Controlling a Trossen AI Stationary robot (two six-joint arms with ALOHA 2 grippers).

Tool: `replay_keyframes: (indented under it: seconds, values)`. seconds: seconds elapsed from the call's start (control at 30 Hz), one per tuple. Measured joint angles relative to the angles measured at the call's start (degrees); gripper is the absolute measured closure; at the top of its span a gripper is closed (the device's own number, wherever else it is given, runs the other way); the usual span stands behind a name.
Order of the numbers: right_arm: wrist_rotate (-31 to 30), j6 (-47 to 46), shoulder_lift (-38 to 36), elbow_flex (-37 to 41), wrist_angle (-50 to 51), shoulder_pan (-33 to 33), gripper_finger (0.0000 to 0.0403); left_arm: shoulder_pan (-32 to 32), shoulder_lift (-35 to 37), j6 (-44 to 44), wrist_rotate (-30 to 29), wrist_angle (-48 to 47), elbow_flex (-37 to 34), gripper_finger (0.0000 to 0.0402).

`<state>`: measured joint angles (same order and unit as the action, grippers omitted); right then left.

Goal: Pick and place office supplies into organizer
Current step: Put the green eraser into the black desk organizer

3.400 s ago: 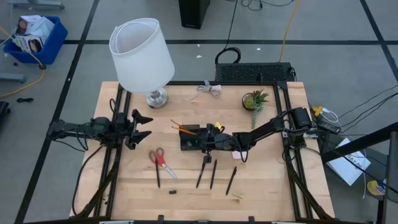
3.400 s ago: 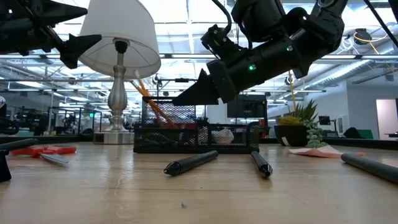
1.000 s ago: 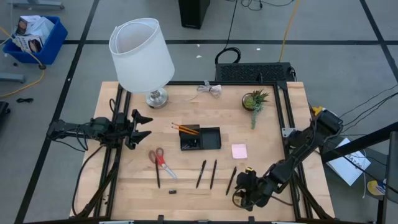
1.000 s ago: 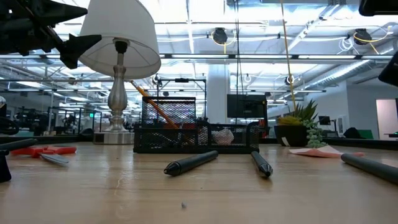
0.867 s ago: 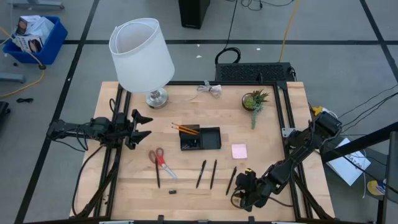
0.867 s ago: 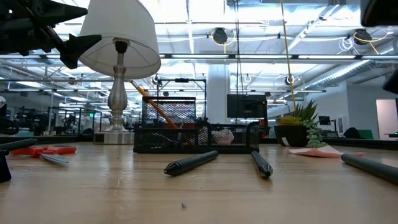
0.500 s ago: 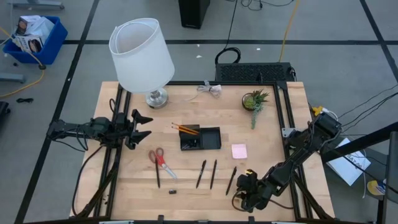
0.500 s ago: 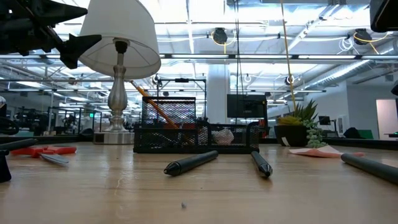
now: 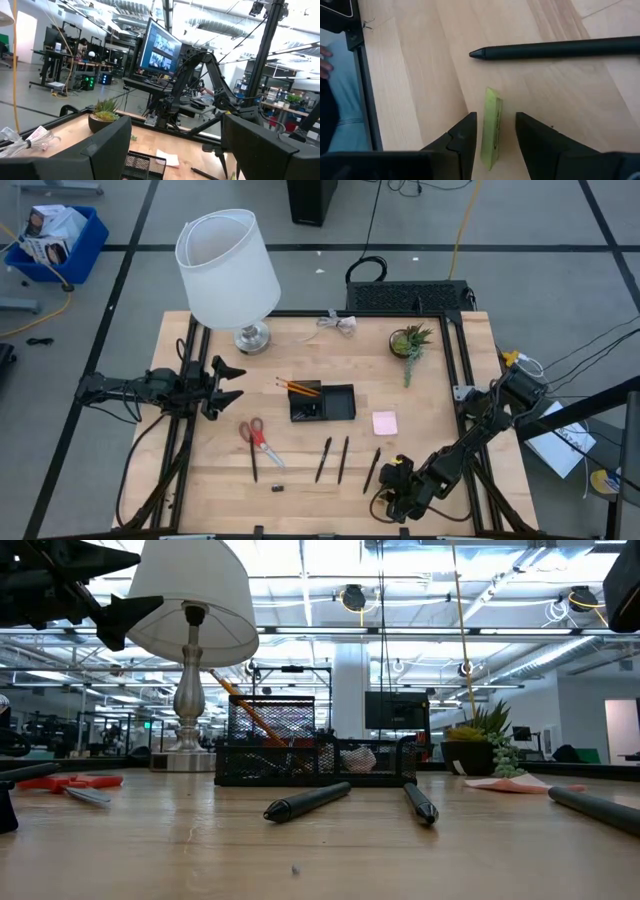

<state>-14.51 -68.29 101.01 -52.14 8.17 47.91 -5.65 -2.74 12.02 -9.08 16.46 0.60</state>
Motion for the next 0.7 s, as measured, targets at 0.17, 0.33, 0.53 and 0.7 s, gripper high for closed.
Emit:
replay_keyframes:
  seconds: [0.17, 0.33, 0.53, 0.7]
  values:
    - [-0.3, 0.2, -0.1, 0.0, 0.5, 0.1, 0.0294, 0.0, 0.0, 0.0, 0.0, 0.0, 0.0, 0.0082]
    - [-0.5, 0.5, 0.0, 0.0, 1.5, 0.2, 0.0348, 0.0, 0.0, 0.0, 0.0, 0.0, 0.0, 0.0082]
    - [-0.4, 2.8, 0.1, 0.0, 0.5, 0.2, 0.039, 0.0, 0.0, 0.0, 0.0, 0.0, 0.0, 0.0082]
    - [-4.1, 6.4, 0.2, 0.2, -0.3, 0.1, 0.0371, 0.0, 0.0, 0.0, 0.0, 0.1, 0.0, 0.0082]
